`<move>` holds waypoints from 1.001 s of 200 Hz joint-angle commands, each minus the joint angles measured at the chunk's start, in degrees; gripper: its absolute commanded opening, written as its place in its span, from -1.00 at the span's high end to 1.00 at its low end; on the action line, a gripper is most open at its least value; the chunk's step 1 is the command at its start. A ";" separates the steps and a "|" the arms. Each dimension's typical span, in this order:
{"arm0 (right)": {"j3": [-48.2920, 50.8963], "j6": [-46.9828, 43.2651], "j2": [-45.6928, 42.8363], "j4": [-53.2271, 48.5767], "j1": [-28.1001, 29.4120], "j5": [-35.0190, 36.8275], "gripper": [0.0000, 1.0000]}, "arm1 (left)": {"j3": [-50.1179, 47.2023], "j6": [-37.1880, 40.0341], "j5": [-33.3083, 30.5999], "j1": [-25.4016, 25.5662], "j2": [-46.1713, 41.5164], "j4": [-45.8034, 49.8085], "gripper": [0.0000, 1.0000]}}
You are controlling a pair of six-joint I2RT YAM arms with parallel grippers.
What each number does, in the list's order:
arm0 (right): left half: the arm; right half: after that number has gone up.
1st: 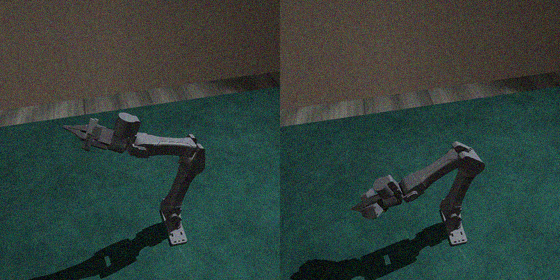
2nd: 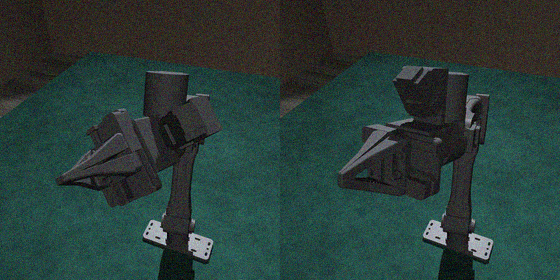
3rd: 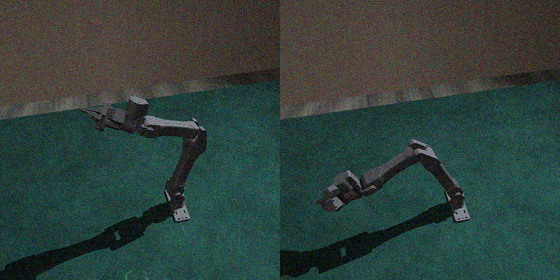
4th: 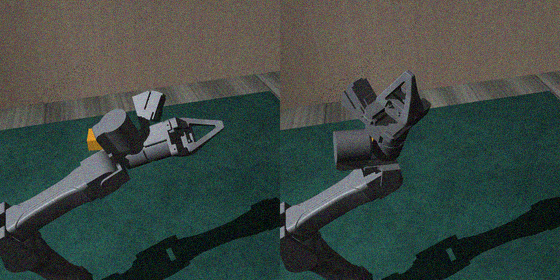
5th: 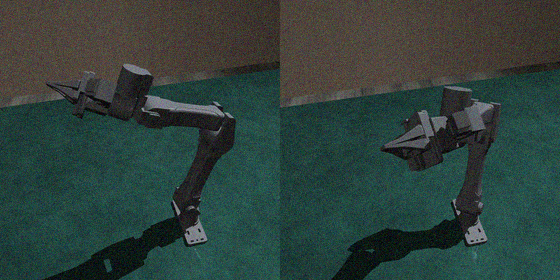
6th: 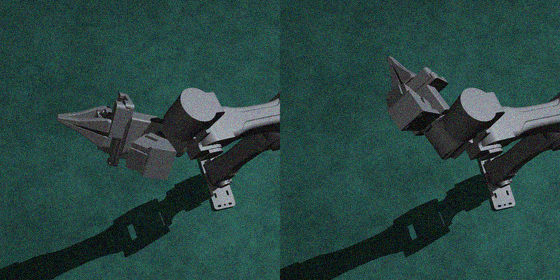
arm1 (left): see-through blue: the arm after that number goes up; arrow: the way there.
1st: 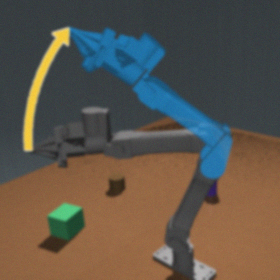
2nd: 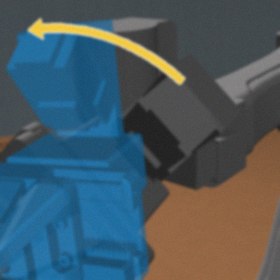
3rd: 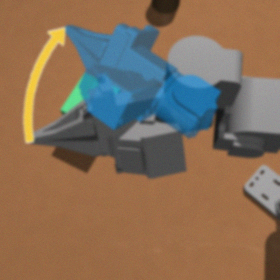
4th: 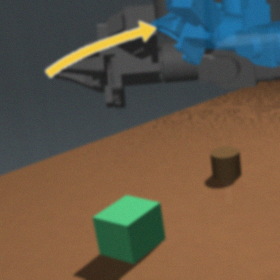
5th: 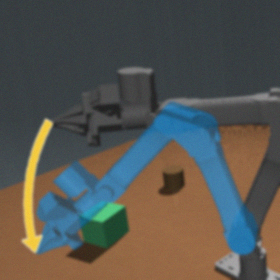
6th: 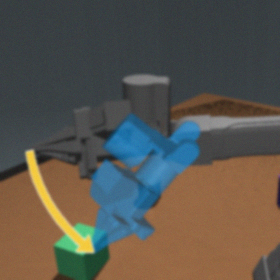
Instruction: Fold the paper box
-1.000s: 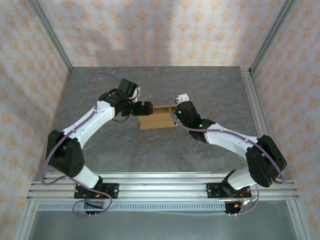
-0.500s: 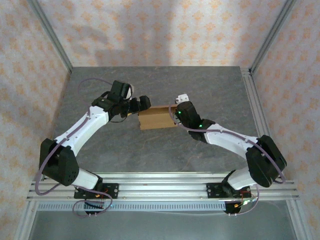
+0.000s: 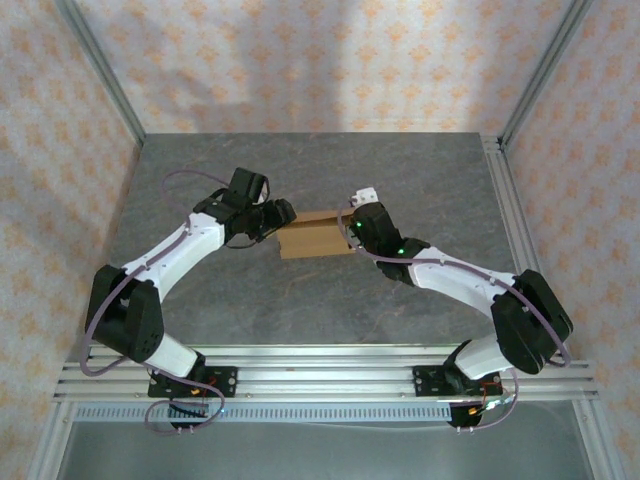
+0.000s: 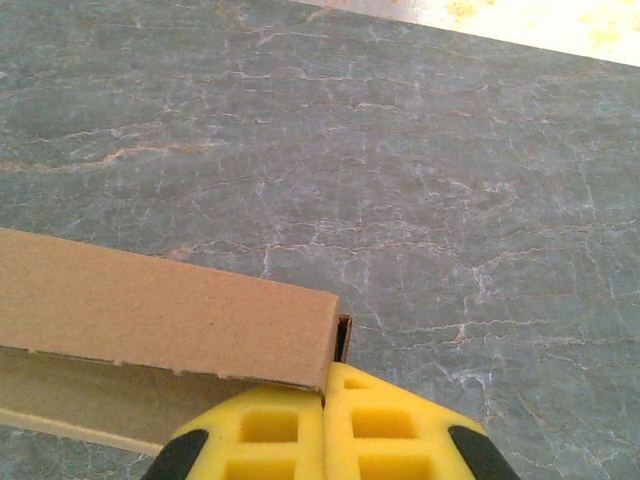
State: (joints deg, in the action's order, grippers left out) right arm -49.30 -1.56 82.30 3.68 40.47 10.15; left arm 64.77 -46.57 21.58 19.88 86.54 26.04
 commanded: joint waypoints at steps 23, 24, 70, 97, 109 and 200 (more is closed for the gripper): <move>0.90 2.34 0.24 -5.48 0.31 0.26 0.82 | -2.85 -3.28 -3.60 0.49 2.36 2.15 -0.06; 0.93 2.39 0.14 -5.42 0.31 0.20 0.82 | -2.88 -3.27 -3.63 0.50 2.38 2.16 -0.06; 2.58 2.71 -5.32 -0.71 0.36 -2.03 0.39 | -4.38 -3.44 -4.27 0.43 2.99 2.37 0.07; 4.30 2.85 -9.08 2.82 0.31 -3.72 -0.08 | -4.79 -3.26 -4.20 0.48 3.33 2.18 0.09; 5.37 3.90 -11.17 5.18 0.16 -4.06 -0.24 | -4.72 -2.88 -4.03 0.47 3.45 2.16 0.09; -6.19 33.46 -2.23 -7.30 -7.90 -13.52 -0.36 | -4.65 0.11 -2.64 0.49 3.76 1.97 0.12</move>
State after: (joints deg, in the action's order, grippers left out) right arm -52.47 22.87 76.27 4.43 33.80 0.93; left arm 62.89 -48.05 20.18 19.88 87.18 21.34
